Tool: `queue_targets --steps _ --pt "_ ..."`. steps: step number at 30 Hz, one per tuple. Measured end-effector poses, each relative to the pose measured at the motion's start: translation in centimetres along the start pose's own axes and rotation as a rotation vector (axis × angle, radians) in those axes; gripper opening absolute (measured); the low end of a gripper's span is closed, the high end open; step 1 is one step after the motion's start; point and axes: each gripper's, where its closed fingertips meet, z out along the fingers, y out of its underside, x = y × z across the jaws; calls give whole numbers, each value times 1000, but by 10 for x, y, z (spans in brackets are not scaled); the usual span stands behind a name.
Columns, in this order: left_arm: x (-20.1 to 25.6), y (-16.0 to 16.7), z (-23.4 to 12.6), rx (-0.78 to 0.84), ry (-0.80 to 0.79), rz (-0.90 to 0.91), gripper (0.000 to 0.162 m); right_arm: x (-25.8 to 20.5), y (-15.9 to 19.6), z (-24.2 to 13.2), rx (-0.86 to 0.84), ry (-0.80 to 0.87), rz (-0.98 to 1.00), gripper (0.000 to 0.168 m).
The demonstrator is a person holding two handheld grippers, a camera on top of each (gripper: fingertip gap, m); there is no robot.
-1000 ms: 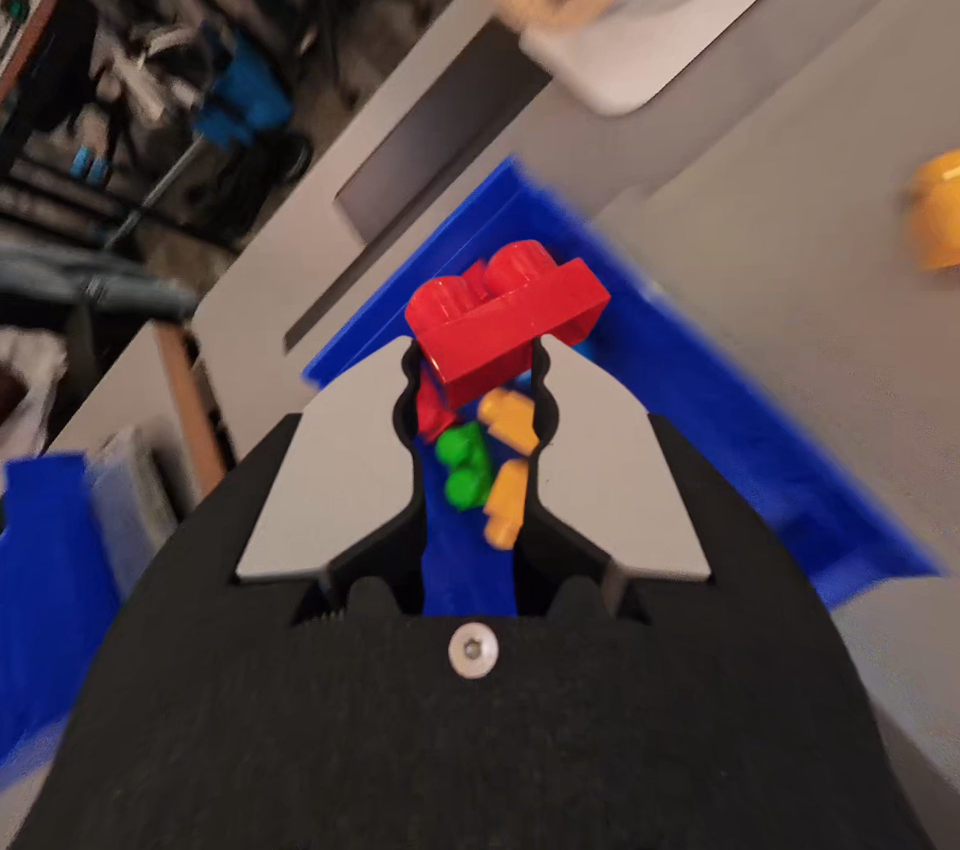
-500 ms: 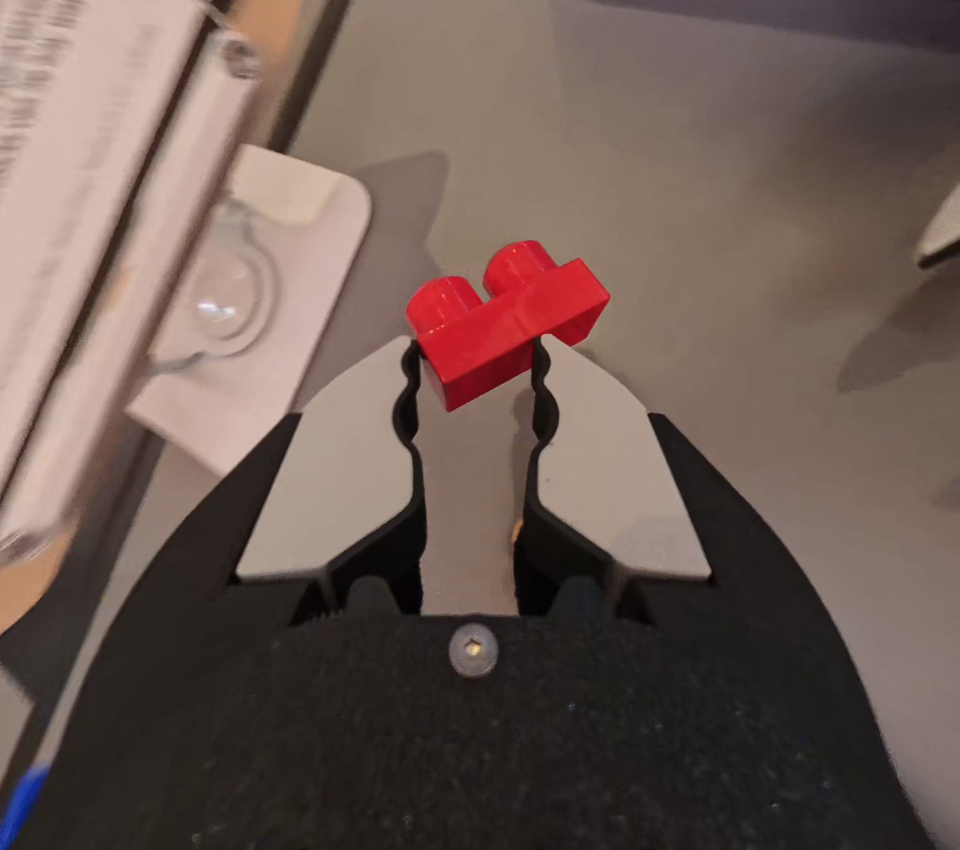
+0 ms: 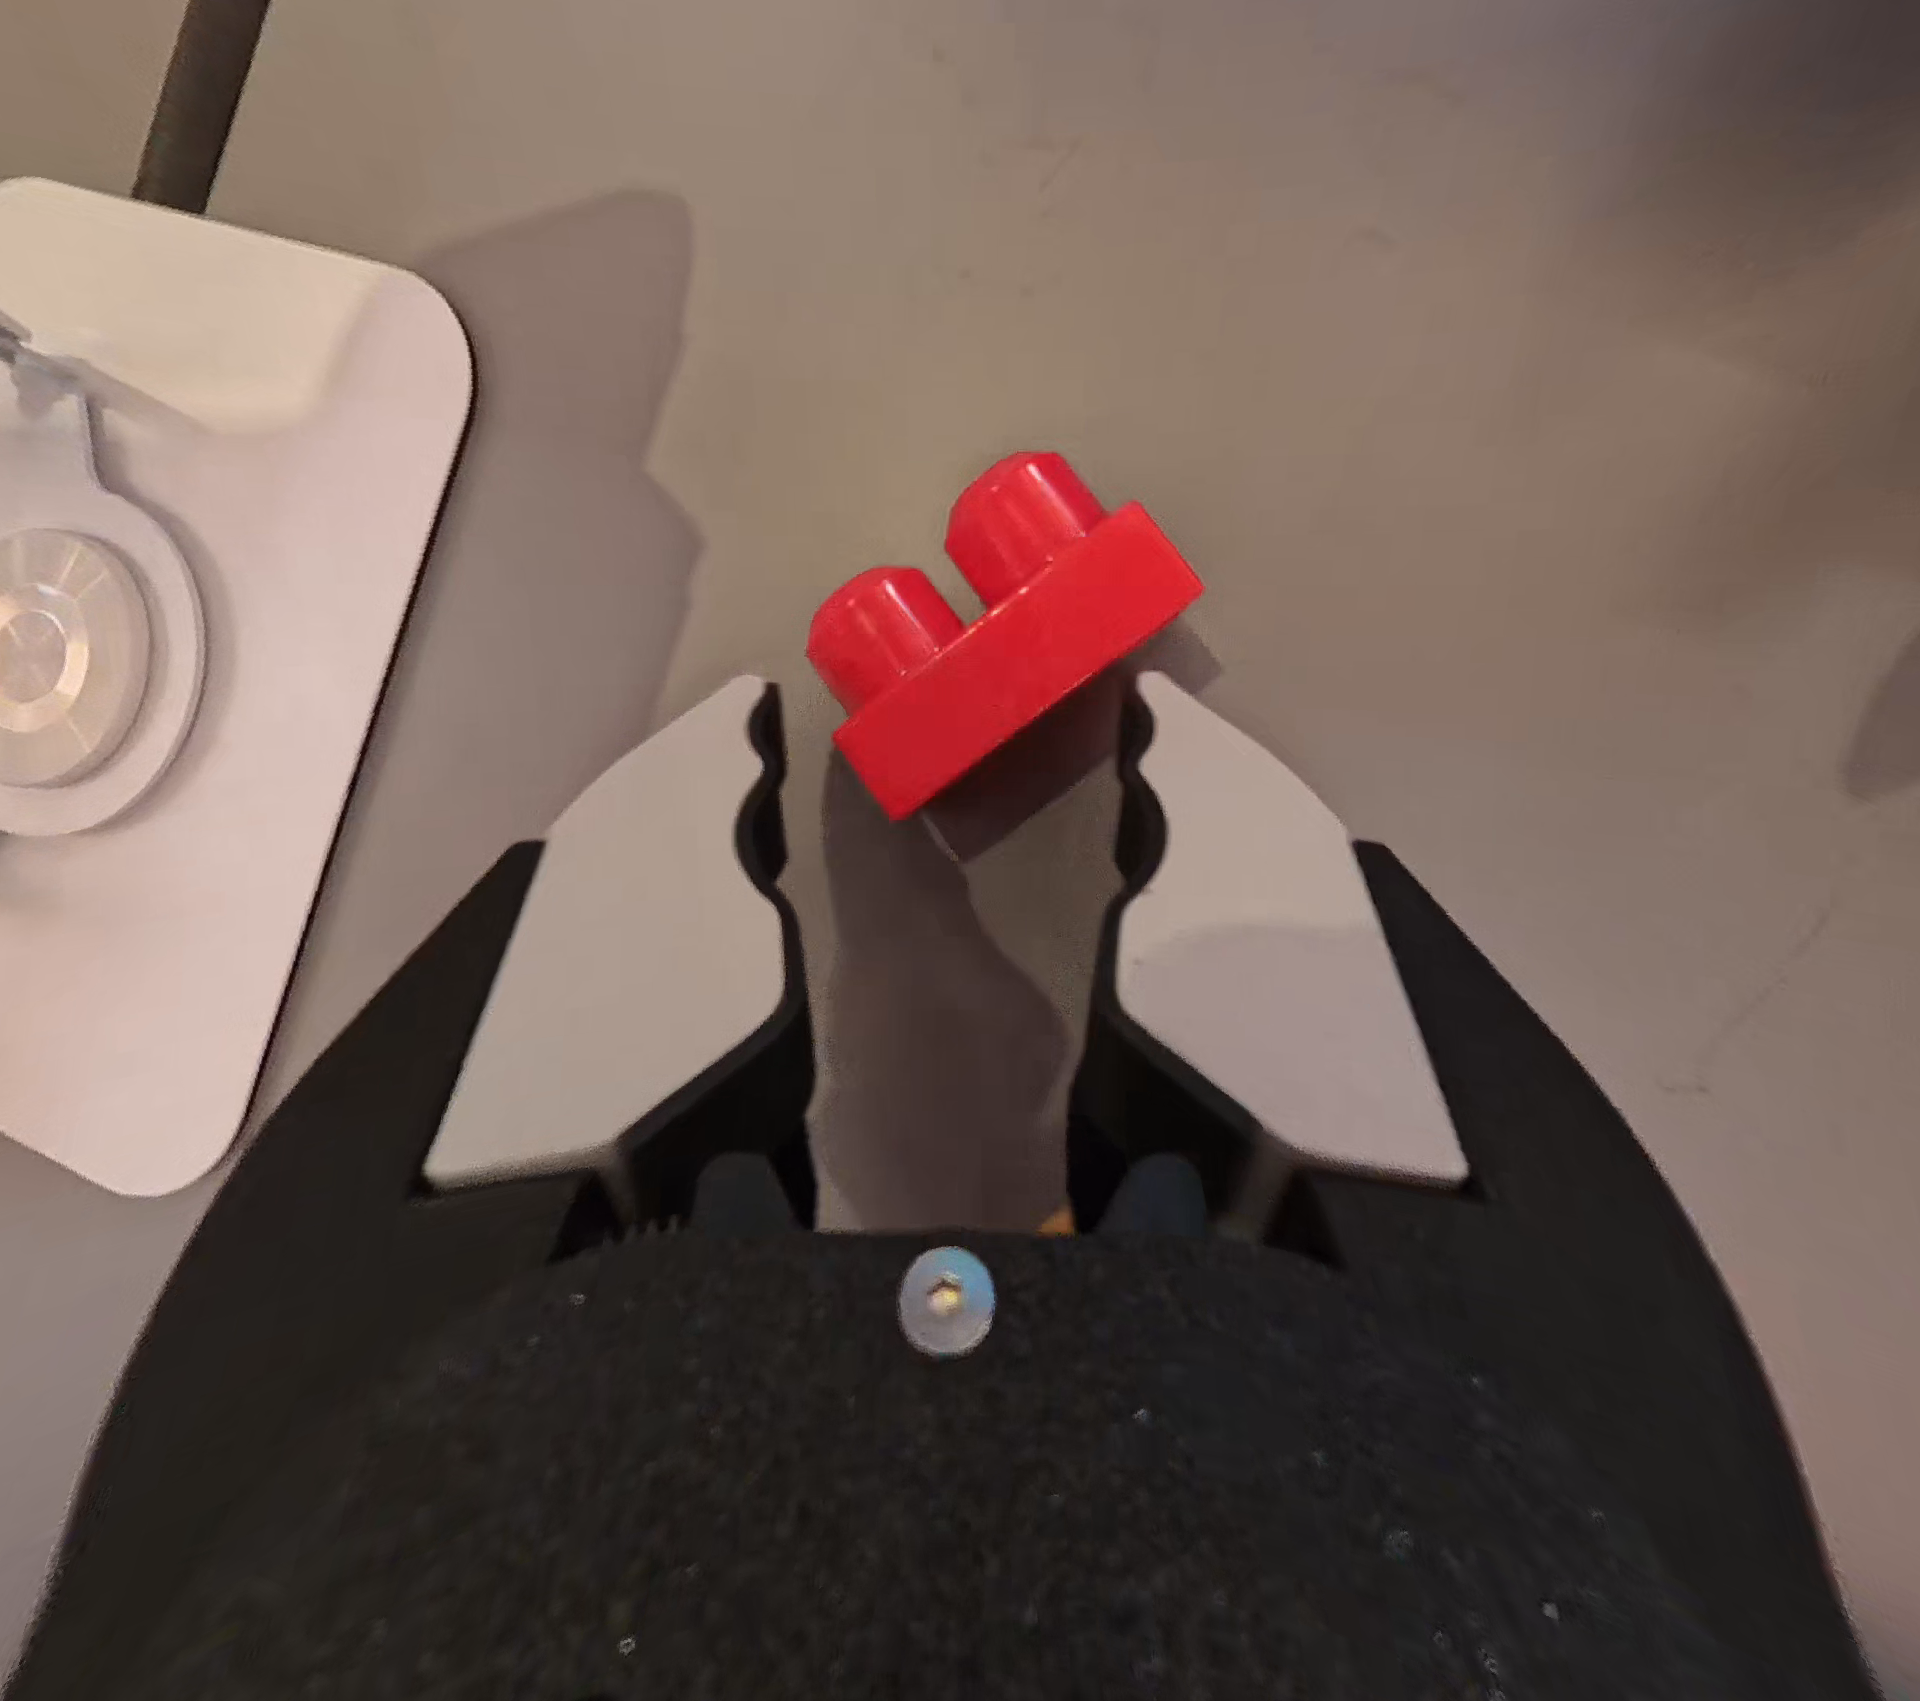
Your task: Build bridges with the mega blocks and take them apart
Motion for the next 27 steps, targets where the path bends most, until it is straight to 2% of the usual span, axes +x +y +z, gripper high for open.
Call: queue_targets --steps 2,4,6,9,12,15,18,19,21,23,27 --pt "-6 5 -3 -23 -47 -24 80 0 1 0 -4 -1 8 48" --pt "-11 11 -18 -44 -104 -68 88 2 1 -1 -2 0 23 48" --pt "-14 14 -46 -12 -169 -170 87 4 1 -2 5 -4 48 48" --pt "0 19 -95 129 -257 -395 89 5 0 -4 14 -10 76 48" --pt "33 37 -117 254 -330 -509 93 6 0 -3 13 -15 93 48" --pt "55 73 -112 170 -458 -536 90 4 2 -2 2 -25 100 48" --pt "59 87 -101 105 -505 -554 89 3 3 0 -7 -25 90 48" --pt "58 89 -97 82 -495 -562 87 2 3 1 -11 -27 87 48" --pt "63 92 -84 15 -394 -604 96 2 5 2 -21 -28 82 48" --pt "67 91 -75 -21 -298 -661 97 2 5 2 -20 -26 79 48" --pt "53 90 -73 -37 -297 -682 89 3 5 1 -16 -28 94 48"
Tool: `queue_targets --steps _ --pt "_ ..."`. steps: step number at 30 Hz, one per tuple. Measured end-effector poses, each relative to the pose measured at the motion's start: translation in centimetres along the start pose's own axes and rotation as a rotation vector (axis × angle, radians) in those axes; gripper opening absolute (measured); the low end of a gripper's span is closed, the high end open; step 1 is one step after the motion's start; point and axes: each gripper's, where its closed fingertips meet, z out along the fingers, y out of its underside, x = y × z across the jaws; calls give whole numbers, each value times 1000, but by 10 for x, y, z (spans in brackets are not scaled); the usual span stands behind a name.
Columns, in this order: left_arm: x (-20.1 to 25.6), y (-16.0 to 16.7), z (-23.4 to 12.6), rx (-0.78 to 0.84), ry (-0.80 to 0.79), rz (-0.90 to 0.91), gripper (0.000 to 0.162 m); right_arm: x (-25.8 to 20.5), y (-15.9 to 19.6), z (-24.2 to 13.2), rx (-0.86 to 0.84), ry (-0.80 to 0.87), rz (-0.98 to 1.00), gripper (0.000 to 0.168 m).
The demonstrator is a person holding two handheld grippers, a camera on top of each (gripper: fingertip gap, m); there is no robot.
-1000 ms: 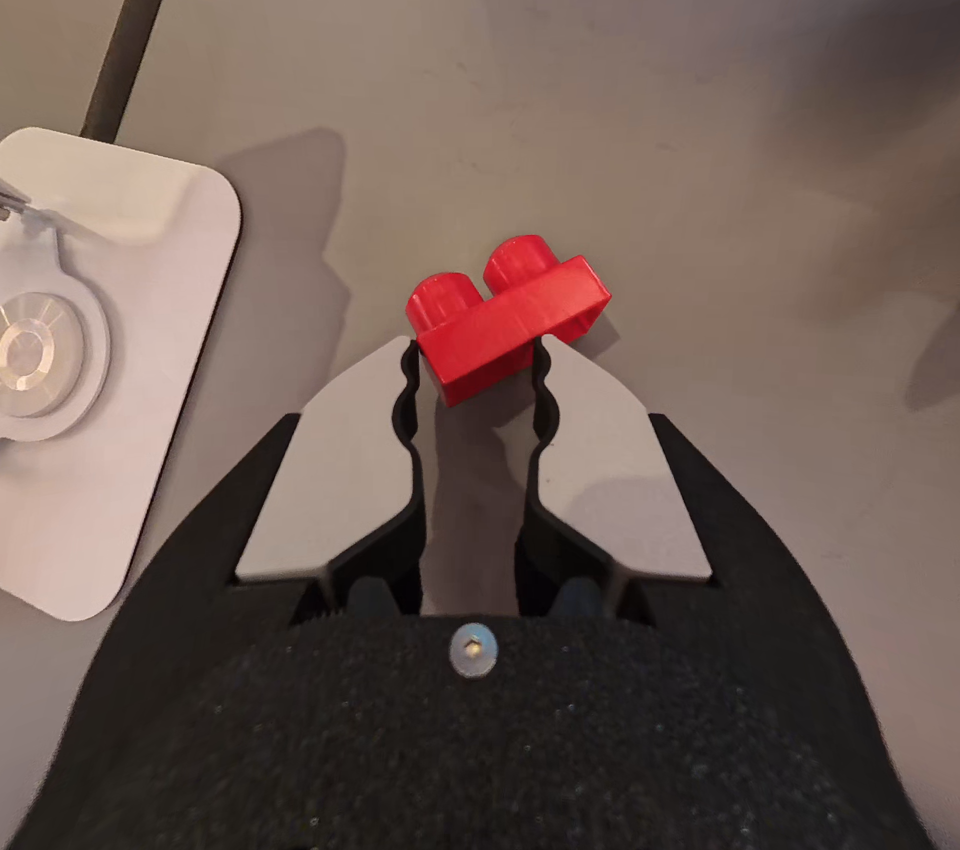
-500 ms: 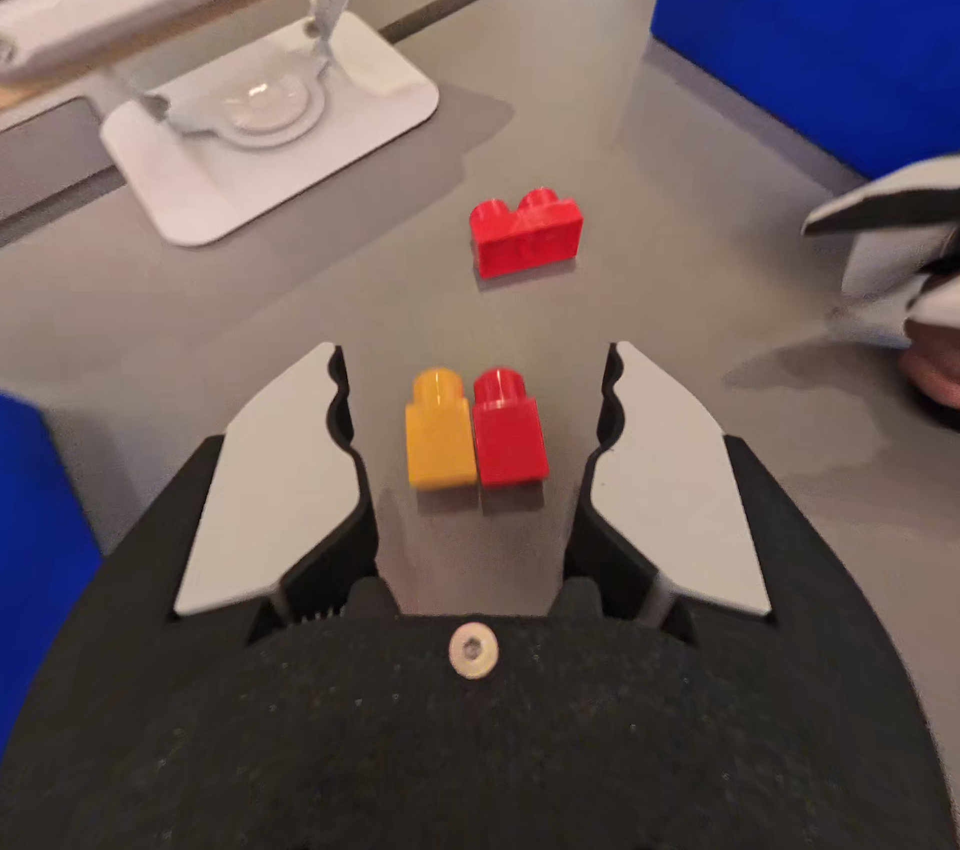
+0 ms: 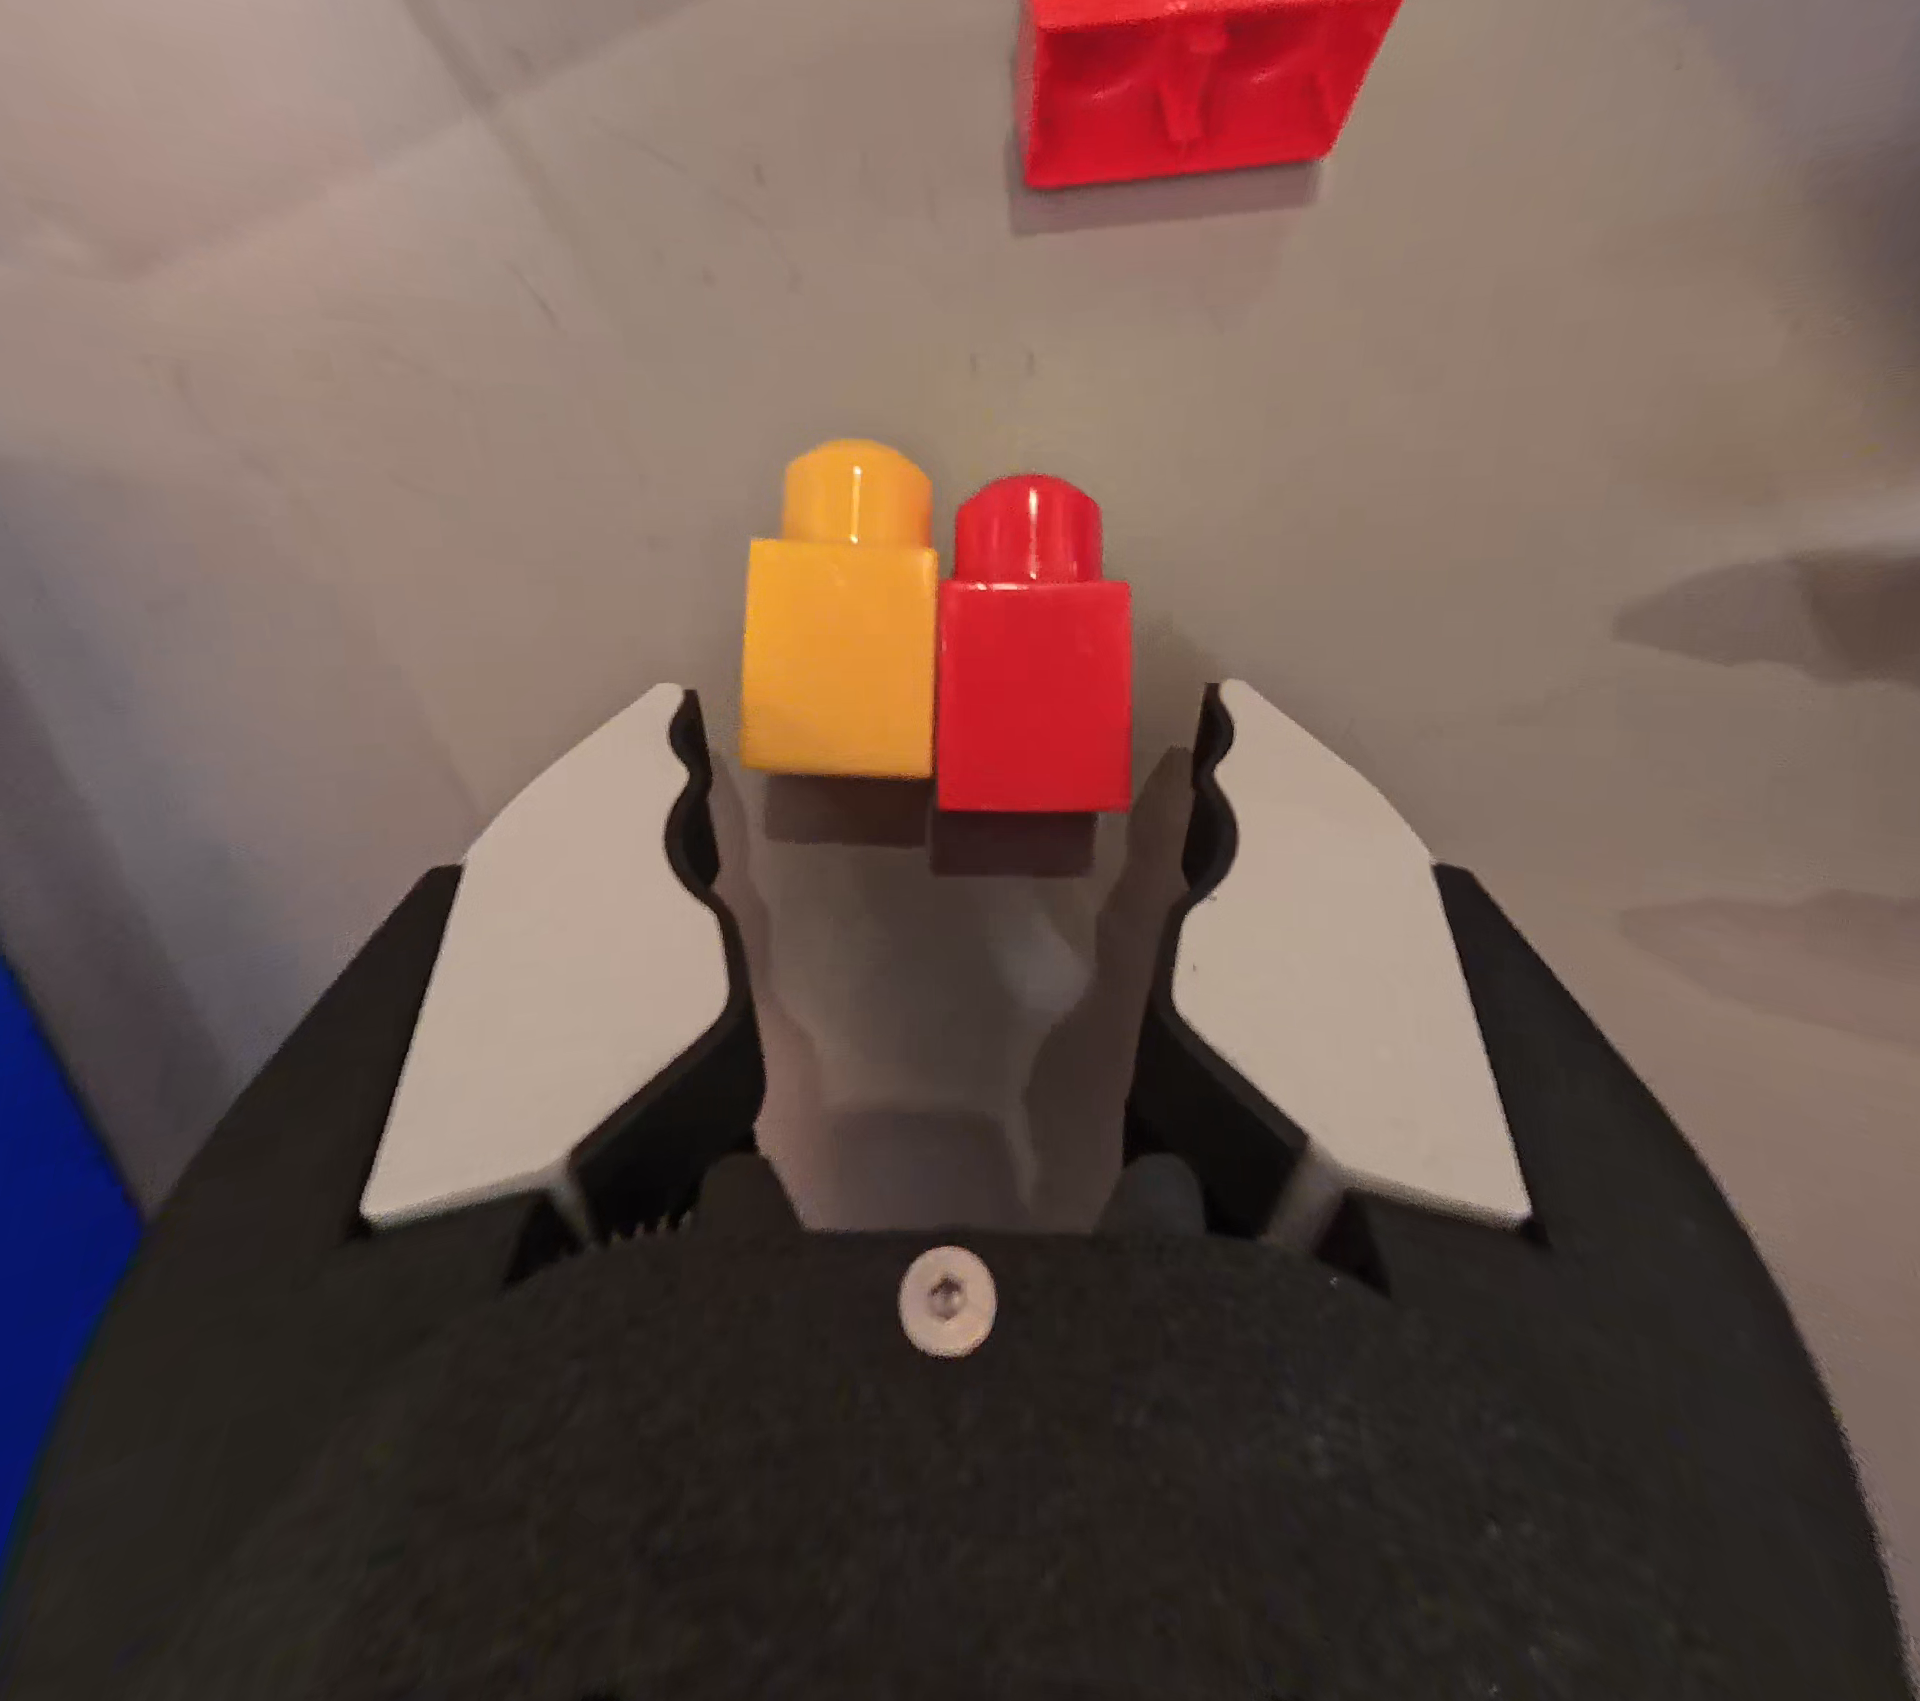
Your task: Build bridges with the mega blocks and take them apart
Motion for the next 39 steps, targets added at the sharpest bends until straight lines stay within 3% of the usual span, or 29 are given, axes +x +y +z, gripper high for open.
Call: queue_targets --steps 4,8,20,26,34,39 --pt "-7 7 9 -82 -40 41 98 0 0 0 -1 -2 4 48" --pt "-14 8 13 -90 -59 40 92 0 1 0 -6 -4 2 48" --pt "-8 1 15 -131 -8 122 96 0 2 0 -11 -8 9 48" --pt "-4 4 18 -163 51 108 77 -1 2 0 -10 -10 14 48" --pt "-5 7 16 -182 58 107 76 -1 2 1 -13 -14 15 48" --pt "-3 1 14 -103 68 117 75 -1 2 1 -13 -13 15 48"
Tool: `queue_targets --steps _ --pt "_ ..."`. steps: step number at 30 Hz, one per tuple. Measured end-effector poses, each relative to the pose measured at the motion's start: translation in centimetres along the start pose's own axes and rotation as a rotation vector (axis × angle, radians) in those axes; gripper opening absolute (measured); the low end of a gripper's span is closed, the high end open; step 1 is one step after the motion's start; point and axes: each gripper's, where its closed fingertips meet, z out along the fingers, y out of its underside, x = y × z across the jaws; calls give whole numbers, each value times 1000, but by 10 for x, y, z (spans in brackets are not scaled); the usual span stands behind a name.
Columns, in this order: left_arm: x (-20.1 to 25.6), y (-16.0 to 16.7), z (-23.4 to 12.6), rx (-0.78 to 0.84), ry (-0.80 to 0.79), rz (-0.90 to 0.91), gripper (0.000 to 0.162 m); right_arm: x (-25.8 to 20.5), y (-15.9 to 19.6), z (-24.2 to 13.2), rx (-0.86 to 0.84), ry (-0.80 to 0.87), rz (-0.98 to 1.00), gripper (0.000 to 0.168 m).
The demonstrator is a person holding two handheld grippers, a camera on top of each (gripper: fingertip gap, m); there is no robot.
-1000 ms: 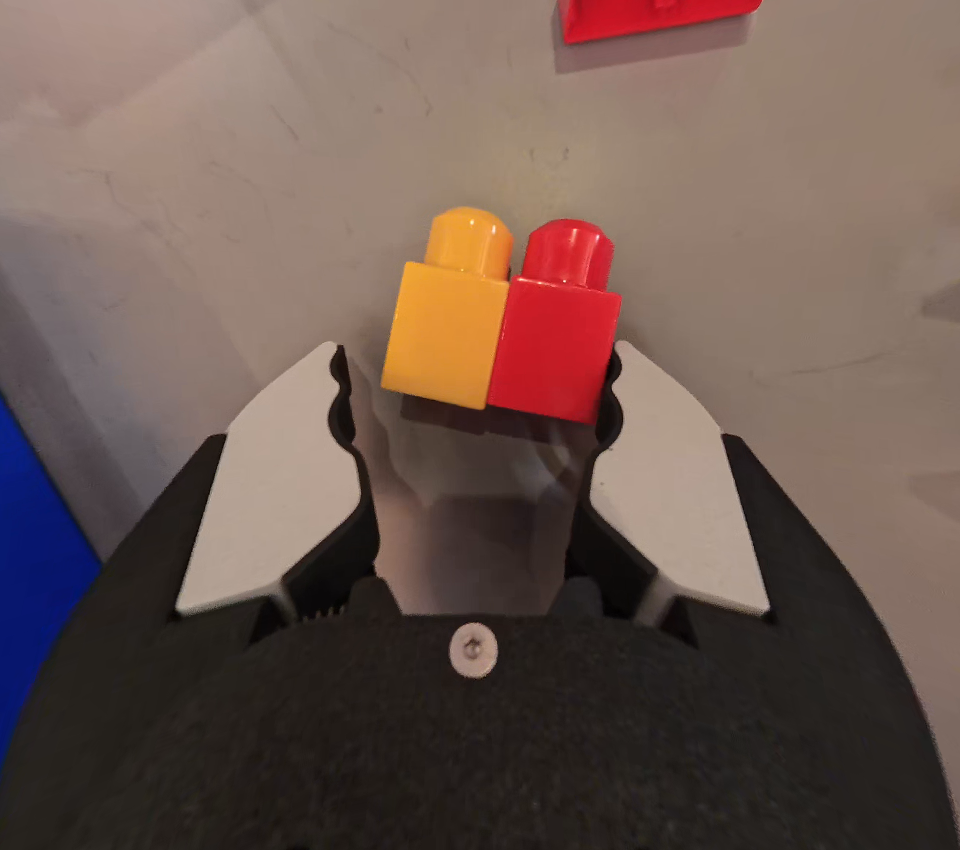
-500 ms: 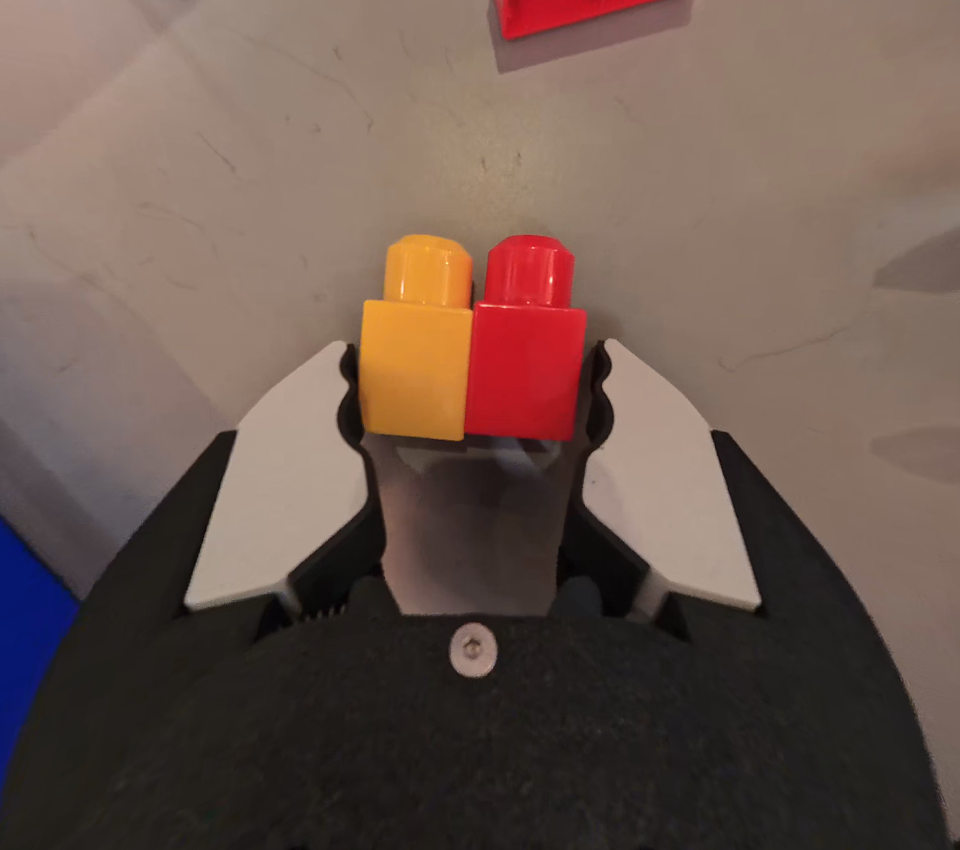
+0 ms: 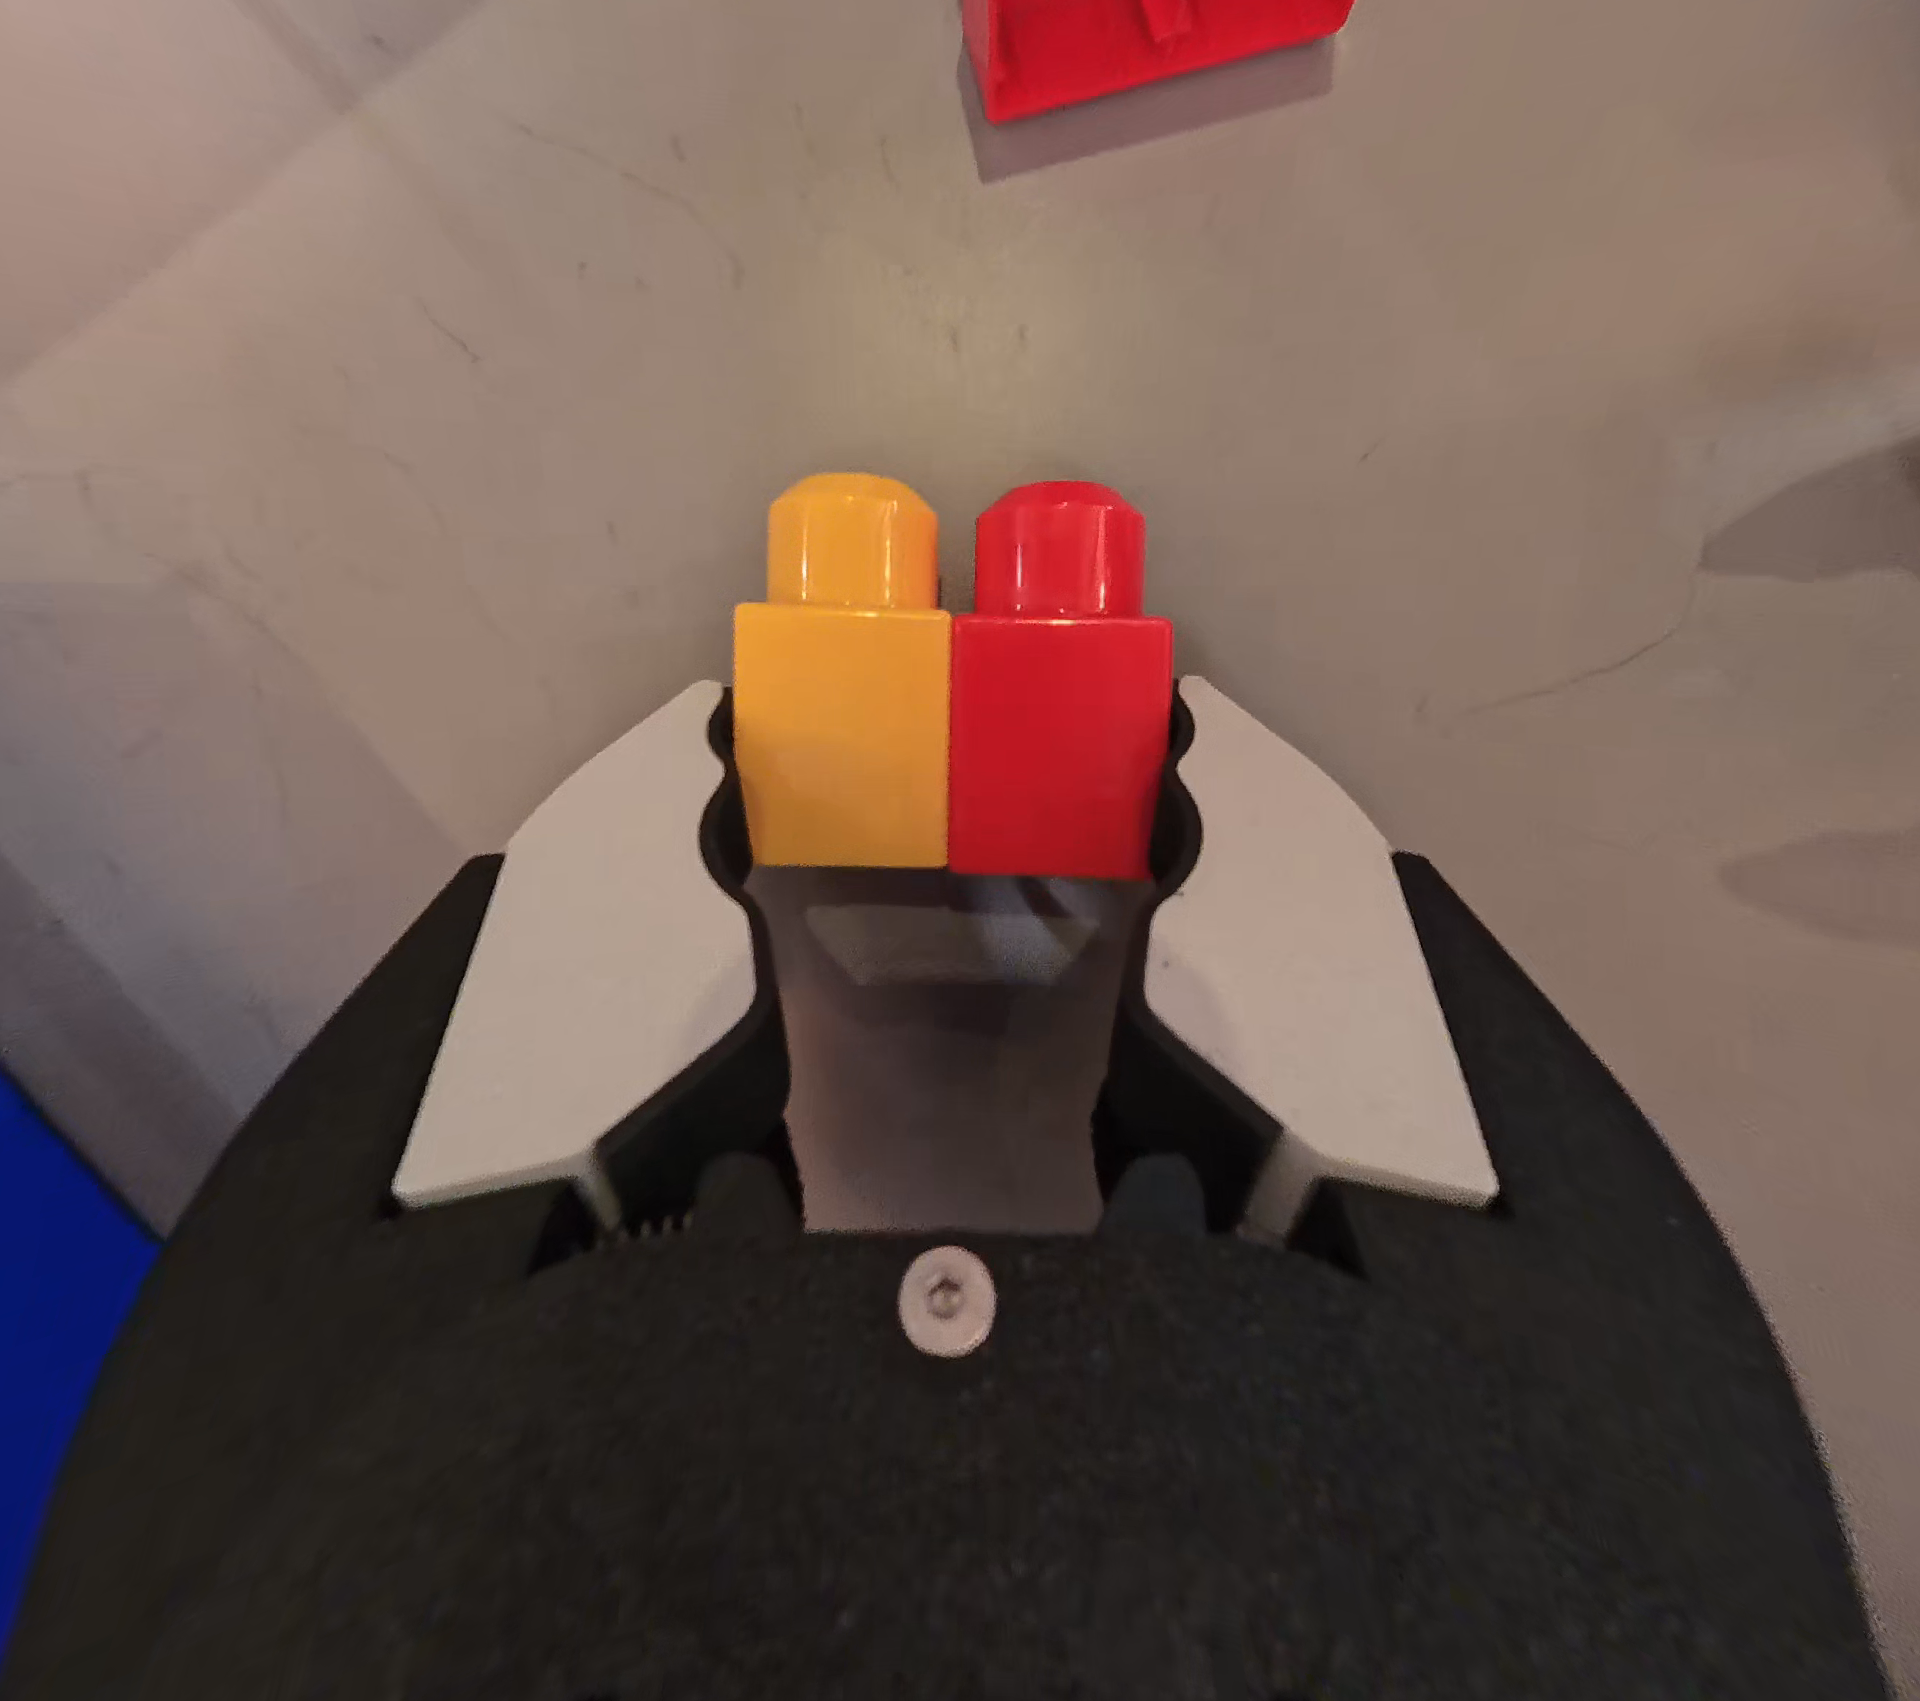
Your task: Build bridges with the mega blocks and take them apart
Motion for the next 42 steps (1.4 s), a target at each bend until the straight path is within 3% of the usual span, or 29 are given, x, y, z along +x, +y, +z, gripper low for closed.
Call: queue_targets --steps 7,12,19,24,29,33,36,42 --pt "-5 -14 -21 185 -44 26 75 1 1 1 -3 2 0 48" --pt "-5 -38 -61 414 -138 123 75 1 1 1 -4 5 -5 48" --pt "-3 -26 -74 517 -151 127 75 1 -1 5 -35 17 -65 48" --pt "-3 -21 -71 541 -84 112 75 18 -53 1 -285 114 -217 61" --pt "0 -21 -67 544 -77 132 75 58 -81 14 -682 87 -119 64" --pt "4 -20 -64 540 -57 129 75 99 -68 34 -938 5 97 60" --pt "6 -20 -62 536 -45 127 75 124 -47 55 -1051 -13 147 60" --pt "11 -13 -57 513 -8 132 75 136 -12 95 -1054 -84 119 59"
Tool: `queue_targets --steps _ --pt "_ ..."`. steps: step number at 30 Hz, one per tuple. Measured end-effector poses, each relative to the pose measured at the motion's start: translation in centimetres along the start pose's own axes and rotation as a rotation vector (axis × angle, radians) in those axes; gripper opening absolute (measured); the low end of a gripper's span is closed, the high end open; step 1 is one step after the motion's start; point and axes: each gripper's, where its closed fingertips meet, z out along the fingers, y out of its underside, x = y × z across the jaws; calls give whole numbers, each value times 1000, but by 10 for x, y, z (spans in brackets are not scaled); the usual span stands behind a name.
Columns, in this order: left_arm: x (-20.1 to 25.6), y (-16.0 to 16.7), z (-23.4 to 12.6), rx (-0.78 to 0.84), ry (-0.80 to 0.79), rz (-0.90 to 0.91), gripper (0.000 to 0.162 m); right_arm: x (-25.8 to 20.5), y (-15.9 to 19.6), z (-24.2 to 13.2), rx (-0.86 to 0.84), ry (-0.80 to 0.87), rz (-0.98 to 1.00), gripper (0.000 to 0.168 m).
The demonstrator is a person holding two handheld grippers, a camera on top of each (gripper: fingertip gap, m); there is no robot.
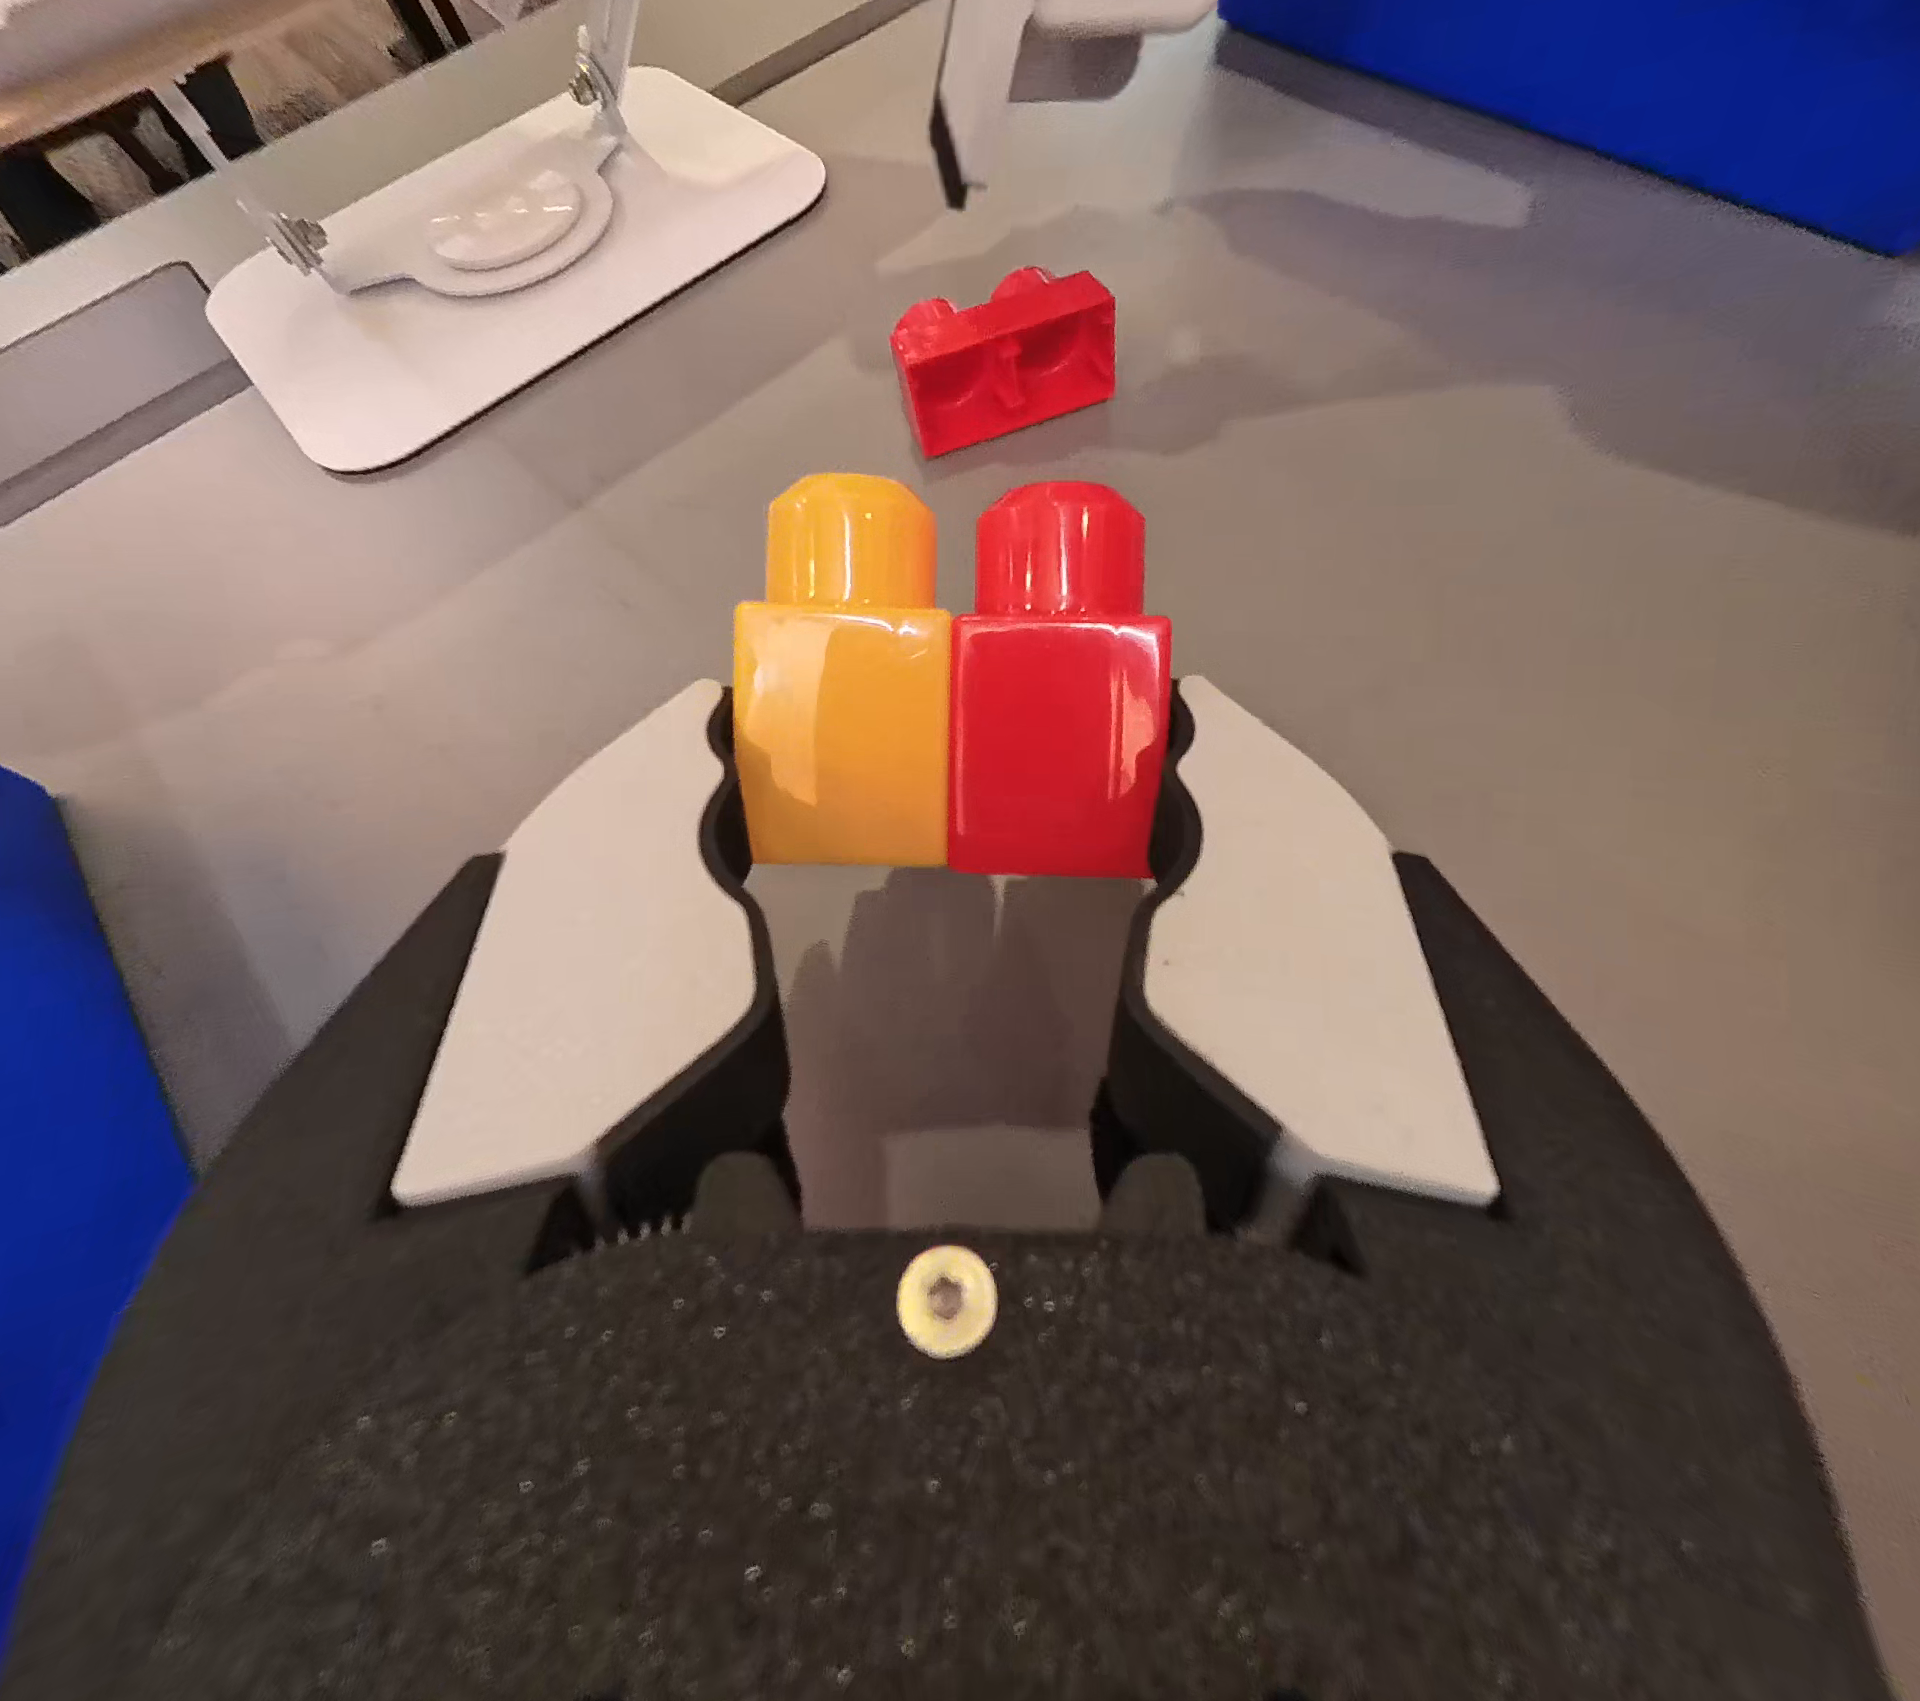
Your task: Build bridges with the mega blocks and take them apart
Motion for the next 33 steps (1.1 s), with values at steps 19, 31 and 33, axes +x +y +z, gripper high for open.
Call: queue_targets --steps 19,31,33 --pt "10 5 8 -27 52 -4 75 -9 15 18 -29 334 -354 47" --pt "2 -18 -1 91 -63 117 75 -119 -1 -29 408 508 -366 47" --pt "2 -29 -4 130 -106 196 75 -130 1 -27 438 500 -350 47"
